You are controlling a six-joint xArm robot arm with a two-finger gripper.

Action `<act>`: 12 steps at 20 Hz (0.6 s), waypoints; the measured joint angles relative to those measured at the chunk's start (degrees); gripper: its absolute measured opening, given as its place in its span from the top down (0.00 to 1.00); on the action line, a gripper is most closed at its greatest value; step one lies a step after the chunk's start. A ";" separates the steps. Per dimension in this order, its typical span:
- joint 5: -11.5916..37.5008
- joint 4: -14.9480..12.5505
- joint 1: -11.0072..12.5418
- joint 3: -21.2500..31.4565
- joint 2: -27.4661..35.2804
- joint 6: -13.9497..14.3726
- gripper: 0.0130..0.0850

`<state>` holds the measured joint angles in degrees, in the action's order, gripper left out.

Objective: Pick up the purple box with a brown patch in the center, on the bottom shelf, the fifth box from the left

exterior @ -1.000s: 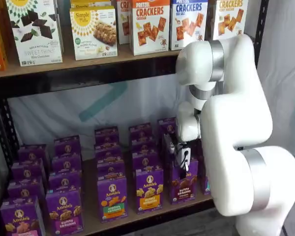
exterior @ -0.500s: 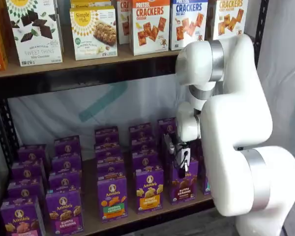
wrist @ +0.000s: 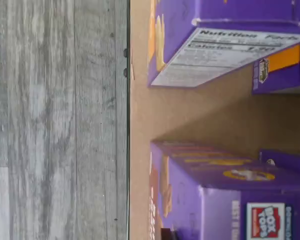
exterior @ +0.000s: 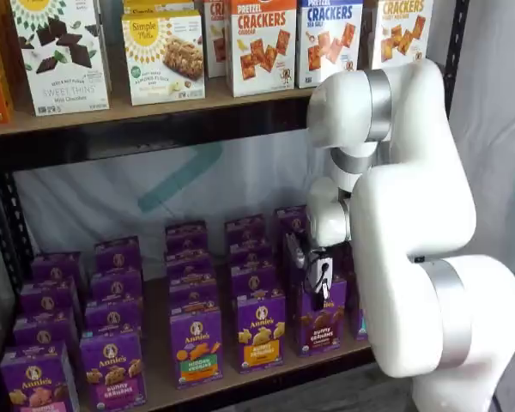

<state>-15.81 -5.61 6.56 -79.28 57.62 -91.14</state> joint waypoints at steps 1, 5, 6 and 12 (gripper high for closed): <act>-0.20 -0.42 0.03 -0.04 -0.04 0.36 0.67; -0.43 -1.48 0.11 0.08 -0.21 1.27 0.78; -0.85 -2.36 0.14 0.00 -0.26 2.06 0.78; -1.03 -3.05 0.02 0.79 -0.96 2.83 0.78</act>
<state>-16.85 -8.66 6.57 -78.49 56.66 -88.32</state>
